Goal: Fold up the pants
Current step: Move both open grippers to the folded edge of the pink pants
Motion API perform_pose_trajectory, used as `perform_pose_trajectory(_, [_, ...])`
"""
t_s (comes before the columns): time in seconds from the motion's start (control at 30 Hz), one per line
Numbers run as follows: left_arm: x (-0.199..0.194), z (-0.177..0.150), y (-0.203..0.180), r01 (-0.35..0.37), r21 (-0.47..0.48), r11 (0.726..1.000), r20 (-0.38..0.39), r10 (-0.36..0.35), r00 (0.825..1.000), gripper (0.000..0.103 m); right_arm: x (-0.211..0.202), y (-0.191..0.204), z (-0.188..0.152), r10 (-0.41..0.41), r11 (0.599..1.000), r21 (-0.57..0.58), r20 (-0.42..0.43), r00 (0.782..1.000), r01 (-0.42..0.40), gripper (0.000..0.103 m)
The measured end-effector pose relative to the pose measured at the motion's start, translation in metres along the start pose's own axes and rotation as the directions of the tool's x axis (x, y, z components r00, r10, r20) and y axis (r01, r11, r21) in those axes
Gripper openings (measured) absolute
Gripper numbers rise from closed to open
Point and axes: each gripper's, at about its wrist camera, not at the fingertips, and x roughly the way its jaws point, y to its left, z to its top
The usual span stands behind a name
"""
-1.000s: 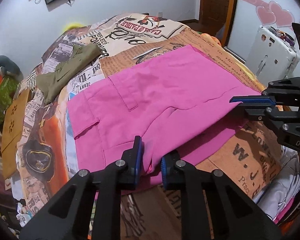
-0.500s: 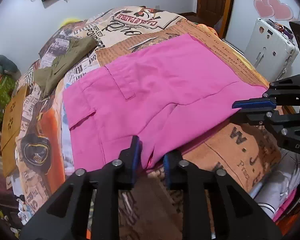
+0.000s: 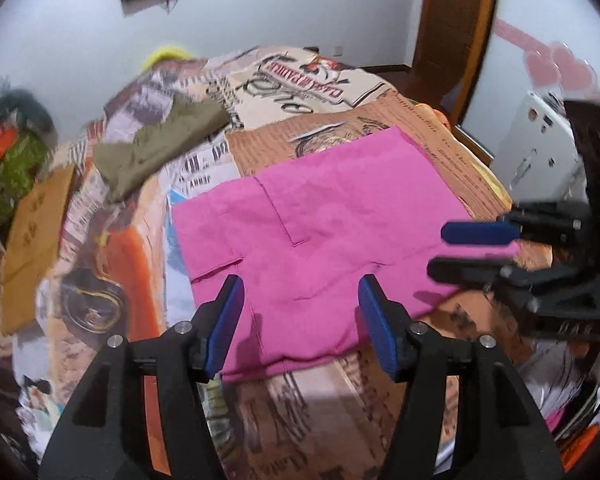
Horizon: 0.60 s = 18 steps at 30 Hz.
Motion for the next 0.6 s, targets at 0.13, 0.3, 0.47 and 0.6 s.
perform_pose_trajectory(0.13, [0.035,-0.011,0.011,0.004,-0.050,0.999,-0.095,-0.009,0.995,0.059,0.029,-0.011,-0.004,0.032,0.998,0.058,-0.084,0.996,-0.027,0.033])
perform_pose_trajectory(0.3, [0.039,-0.027,0.017,-0.015,-0.040,0.999,-0.085,0.011,0.996,0.061,0.035,-0.019,-0.021,0.011,1.000,0.030,-0.120,0.993,-0.007,0.033])
perform_pose_trajectory(0.47, [0.030,-0.034,0.029,-0.024,-0.055,0.998,-0.082,0.019,0.996,0.062,0.020,-0.032,-0.032,-0.035,0.999,0.004,-0.112,0.993,0.036,0.033])
perform_pose_trajectory(0.6, [0.029,-0.040,0.044,-0.052,-0.093,0.994,-0.087,0.044,0.995,0.071,0.009,-0.057,-0.041,-0.074,0.995,0.065,-0.118,0.990,0.082,0.033])
